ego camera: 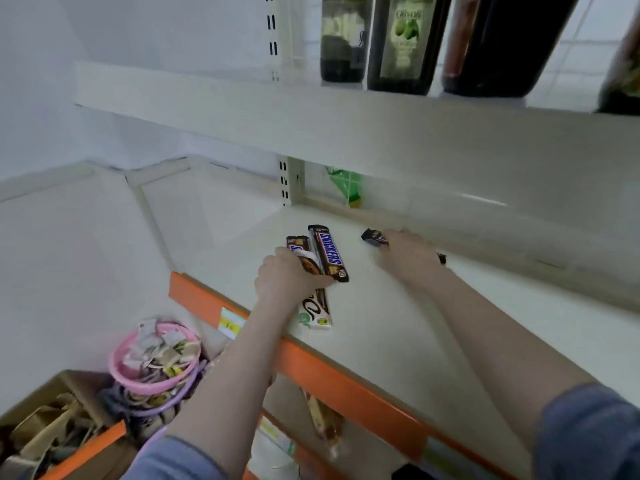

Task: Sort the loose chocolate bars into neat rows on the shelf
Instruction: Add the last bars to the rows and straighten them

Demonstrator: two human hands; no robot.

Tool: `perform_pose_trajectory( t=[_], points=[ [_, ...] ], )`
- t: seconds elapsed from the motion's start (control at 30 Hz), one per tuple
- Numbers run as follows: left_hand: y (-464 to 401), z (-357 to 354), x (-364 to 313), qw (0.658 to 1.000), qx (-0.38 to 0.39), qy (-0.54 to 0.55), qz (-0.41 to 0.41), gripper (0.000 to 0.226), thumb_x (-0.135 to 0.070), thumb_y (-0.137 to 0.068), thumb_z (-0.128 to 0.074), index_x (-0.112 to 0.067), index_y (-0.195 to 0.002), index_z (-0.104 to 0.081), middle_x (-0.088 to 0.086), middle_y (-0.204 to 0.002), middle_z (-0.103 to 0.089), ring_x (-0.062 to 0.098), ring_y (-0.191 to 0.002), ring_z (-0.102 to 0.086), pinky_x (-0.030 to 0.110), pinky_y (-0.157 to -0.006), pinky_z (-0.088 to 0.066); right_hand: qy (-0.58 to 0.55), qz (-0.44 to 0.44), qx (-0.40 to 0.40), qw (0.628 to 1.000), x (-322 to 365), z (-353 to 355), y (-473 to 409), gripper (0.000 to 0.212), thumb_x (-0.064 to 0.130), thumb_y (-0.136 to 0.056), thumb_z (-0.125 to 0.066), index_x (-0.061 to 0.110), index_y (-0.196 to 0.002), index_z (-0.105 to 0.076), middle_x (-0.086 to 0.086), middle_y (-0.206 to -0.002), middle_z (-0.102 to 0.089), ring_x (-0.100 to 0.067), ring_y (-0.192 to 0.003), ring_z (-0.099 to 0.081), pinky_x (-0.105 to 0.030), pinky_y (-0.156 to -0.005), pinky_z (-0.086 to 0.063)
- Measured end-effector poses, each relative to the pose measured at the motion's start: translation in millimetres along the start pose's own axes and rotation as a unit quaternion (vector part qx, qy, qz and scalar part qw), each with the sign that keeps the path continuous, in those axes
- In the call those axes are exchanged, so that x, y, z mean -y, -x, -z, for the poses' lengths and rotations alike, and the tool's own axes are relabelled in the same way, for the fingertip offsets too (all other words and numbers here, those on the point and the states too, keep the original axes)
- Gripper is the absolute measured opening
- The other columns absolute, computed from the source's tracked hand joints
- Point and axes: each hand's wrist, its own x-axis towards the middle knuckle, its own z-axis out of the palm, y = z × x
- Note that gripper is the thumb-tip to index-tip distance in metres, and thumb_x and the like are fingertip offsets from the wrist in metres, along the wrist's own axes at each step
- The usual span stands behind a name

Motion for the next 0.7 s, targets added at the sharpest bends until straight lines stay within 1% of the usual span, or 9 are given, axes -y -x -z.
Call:
perform_pose_trajectory(
  t=[0.1,0.2,0.3,0.37,0.4,0.47,0.53,0.63,0.7],
  points=[
    [-11.1,3.7,5.7,0.999,0.048,0.022,-0.01,0.077,-0.058,-0.056,-0.079,-0.008,-0.109,-0.051,0.009,-0.104,-0.063,0.027,-0.099,-0.061,0.037,-0.084,-0.051,0.009,-0.028,0.006,1.0,5.2,-4.5,-11.6,0.029,0.014,-0.086,-0.044,0.01,-0.114,-0.051,-0.015,-0.113,-0.058,-0.034,-0.105,-0.051,-0.038,-0.09,-0.044],
    [-19.1,6.1,13.8,0.996,0.063,0.053,-0.023,0.055,-0.05,-0.059,-0.079,-0.012,-0.091,-0.056,0.004,-0.085,-0.067,0.024,-0.083,-0.065,0.03,-0.068,-0.05,0.037,-0.05,-0.013,0.998,5.6,-6.8,-19.5,0.024,0.01,-0.087,-0.043,0.01,-0.108,-0.055,-0.012,-0.11,-0.061,-0.033,-0.104,-0.051,-0.03,-0.079,-0.04],
    [-25.2,8.2,19.4,0.997,0.062,0.042,-0.022,0.038,-0.044,-0.065,-0.073,-0.015,-0.078,-0.05,0.0,-0.075,-0.062,0.021,-0.076,-0.062,0.026,-0.059,-0.043,0.034,-0.109,-0.001,0.993,5.6,-10.1,-23.6,0.025,0.014,-0.087,-0.048,0.009,-0.111,-0.053,-0.014,-0.117,-0.053,-0.035,-0.114,-0.043,-0.035,-0.091,-0.037],
    [-27.7,8.9,21.5,0.997,0.064,0.038,-0.026,0.033,-0.042,-0.069,-0.068,-0.015,-0.073,-0.048,0.0,-0.072,-0.058,0.023,-0.076,-0.06,0.025,-0.056,-0.039,0.013,-0.149,0.014,0.989,5.5,-10.5,-24.1,0.031,0.024,-0.087,-0.052,0.008,-0.114,-0.053,-0.016,-0.121,-0.049,-0.035,-0.118,-0.038,-0.038,-0.096,-0.035],
    [-28.3,9.4,22.6,0.997,0.062,0.04,-0.028,0.032,-0.042,-0.071,-0.066,-0.016,-0.073,-0.047,0.0,-0.071,-0.057,0.022,-0.075,-0.058,0.025,-0.054,-0.037,0.0,-0.156,0.016,0.988,4.9,-9.8,-24.4,0.035,0.03,-0.086,-0.055,0.007,-0.113,-0.054,-0.016,-0.12,-0.05,-0.034,-0.116,-0.041,-0.037,-0.092,-0.037],
    [-28.1,9.5,25.2,0.997,0.05,0.051,-0.03,0.032,-0.044,-0.075,-0.063,-0.016,-0.076,-0.048,-0.002,-0.072,-0.056,0.019,-0.073,-0.056,0.025,-0.052,-0.035,-0.042,-0.149,0.017,0.988,3.6,-7.8,-25.0,0.037,0.036,-0.081,-0.06,0.006,-0.102,-0.058,-0.015,-0.107,-0.059,-0.031,-0.101,-0.053,-0.027,-0.07,-0.042],
    [-27.3,7.9,28.0,0.996,0.034,0.074,-0.033,0.032,-0.046,-0.076,-0.06,-0.015,-0.081,-0.051,-0.001,-0.074,-0.059,0.018,-0.072,-0.057,0.025,-0.054,-0.038,-0.105,-0.152,0.03,0.982,4.4,-5.0,-23.3,0.038,0.036,-0.074,-0.067,0.004,-0.094,-0.059,-0.01,-0.088,-0.06,-0.027,-0.082,-0.056,-0.023,-0.05,-0.033],
    [-25.6,6.9,33.3,0.991,-0.002,0.129,-0.025,0.034,-0.048,-0.078,-0.059,-0.015,-0.086,-0.056,-0.001,-0.076,-0.063,0.016,-0.07,-0.059,0.024,-0.056,-0.04,-0.185,-0.172,0.016,0.967,8.0,-5.2,-17.9,0.041,0.032,-0.069,-0.073,0.004,-0.094,-0.058,-0.006,-0.078,-0.057,-0.022,-0.068,-0.053,-0.023,-0.044,-0.028],
    [-26.1,8.1,38.3,0.981,-0.023,0.19,-0.022,0.033,-0.049,-0.078,-0.061,-0.017,-0.088,-0.057,-0.002,-0.079,-0.065,0.014,-0.07,-0.059,0.026,-0.058,-0.043,-0.226,-0.169,-0.017,0.959,13.3,-6.5,-14.5,0.035,0.03,-0.071,-0.072,0.006,-0.092,-0.059,-0.003,-0.07,-0.055,-0.017,-0.058,-0.051,-0.022,-0.044,-0.03]
  ],
)
